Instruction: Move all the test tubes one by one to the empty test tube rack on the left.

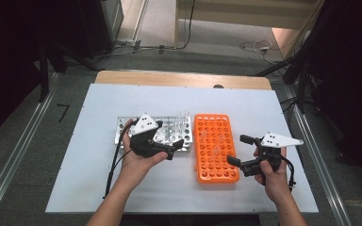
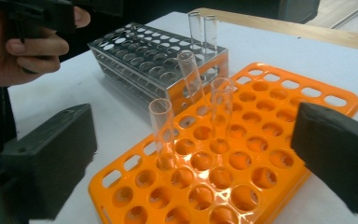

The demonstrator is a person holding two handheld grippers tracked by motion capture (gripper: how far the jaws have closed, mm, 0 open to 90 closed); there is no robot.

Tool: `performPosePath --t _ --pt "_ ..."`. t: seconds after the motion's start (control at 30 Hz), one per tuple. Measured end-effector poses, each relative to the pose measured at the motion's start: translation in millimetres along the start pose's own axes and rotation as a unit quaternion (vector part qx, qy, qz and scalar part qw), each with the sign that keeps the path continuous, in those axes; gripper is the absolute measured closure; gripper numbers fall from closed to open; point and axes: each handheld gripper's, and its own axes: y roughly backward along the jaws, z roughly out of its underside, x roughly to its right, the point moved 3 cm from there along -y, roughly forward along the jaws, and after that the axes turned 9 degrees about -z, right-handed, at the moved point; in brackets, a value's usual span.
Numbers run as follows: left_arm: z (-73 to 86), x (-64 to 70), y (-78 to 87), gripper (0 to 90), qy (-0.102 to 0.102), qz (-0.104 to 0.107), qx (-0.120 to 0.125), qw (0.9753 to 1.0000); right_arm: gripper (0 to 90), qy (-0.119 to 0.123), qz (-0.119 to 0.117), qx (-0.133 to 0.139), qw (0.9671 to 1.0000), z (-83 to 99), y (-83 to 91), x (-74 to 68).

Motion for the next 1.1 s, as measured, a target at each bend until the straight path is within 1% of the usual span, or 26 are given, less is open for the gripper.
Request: performPosePath --t 0.1,0.17,0.23,0.27,0.3,0.37,0.43,0.5,0.57,0.67,0.73,0.83,0.87,0.93,1.0,1.1 --pt "2.1 5.6 4.4 0.0 -0.005 0.010 0.002 0.9999 3.1 0.002 -0.009 -0.004 1.0000 0.4 -2.6 -1.6" --pt "3.5 8.5 6.4 0.0 -0.002 0.015 0.005 0.9999 4.0 0.001 -0.009 -0.005 0.9999 0.9 -3.9 -1.9" --pt "5.7 11.1 7.7 0.0 -0.004 0.015 0.002 0.9999 4.4 0.000 -0.012 -0.006 0.9999 1.5 -5.2 -1.7" --pt "6.6 11.7 8.8 0.0 -0.002 0.017 0.003 0.9998 4.8 -0.001 -0.013 -0.008 0.9999 2.1 -6.1 -1.4" --pt "7.2 12.2 9.5 0.0 -0.001 0.018 0.004 0.9998 6.6 -0.001 -0.013 -0.009 0.9999 2.5 -7.0 -1.1" --pt "8.5 12.7 11.3 0.0 -0.001 0.018 0.004 0.9998 13.1 -0.001 -0.010 -0.008 0.9999 2.8 -7.9 0.1" --pt "9.2 12.4 13.3 0.0 0.001 0.019 0.004 0.9998 18.5 -0.007 -0.008 -0.006 0.9999 3.3 -9.1 3.5" --pt "9.7 12.0 14.8 0.0 0.001 0.019 0.004 0.9998 22.4 -0.012 -0.003 -0.010 0.9999 4.5 -10.4 7.1" --pt "10.0 10.9 15.8 0.0 0.002 0.020 0.004 0.9998 27.1 -0.015 -0.005 -0.015 0.9998 5.7 -12.4 8.6" --pt "10.8 9.4 16.6 0.0 0.004 0.019 0.004 0.9998 33.5 -0.014 -0.021 -0.025 0.9994 6.9 -16.9 7.2" --pt "11.5 9.2 16.3 0.0 0.004 0.019 0.003 0.9998 35.5 -0.013 -0.032 -0.034 0.9988 8.1 -20.7 5.5" --pt "11.5 9.4 16.3 0.0 0.004 0.021 0.003 0.9998 39.3 -0.011 -0.038 -0.047 0.9981 10.1 -26.8 3.1" --pt "11.3 9.6 16.4 0.0 0.004 0.021 0.003 0.9998 40.4 -0.013 -0.040 -0.050 0.9978 10.8 -28.6 2.2" --pt "11.2 10.0 16.8 0.0 0.005 0.023 0.003 0.9997 42.7 -0.013 -0.048 -0.056 0.9972 12.0 -33.0 0.5" --pt "11.2 10.2 16.9 0.0 0.003 0.023 0.002 0.9997 46.3 -0.012 -0.049 -0.062 0.9968 13.0 -35.9 -0.6" --pt "11.0 10.4 17.1 0.0 0.004 0.023 0.003 0.9997 48.8 -0.013 -0.059 -0.068 0.9959 14.5 -41.4 -1.8"
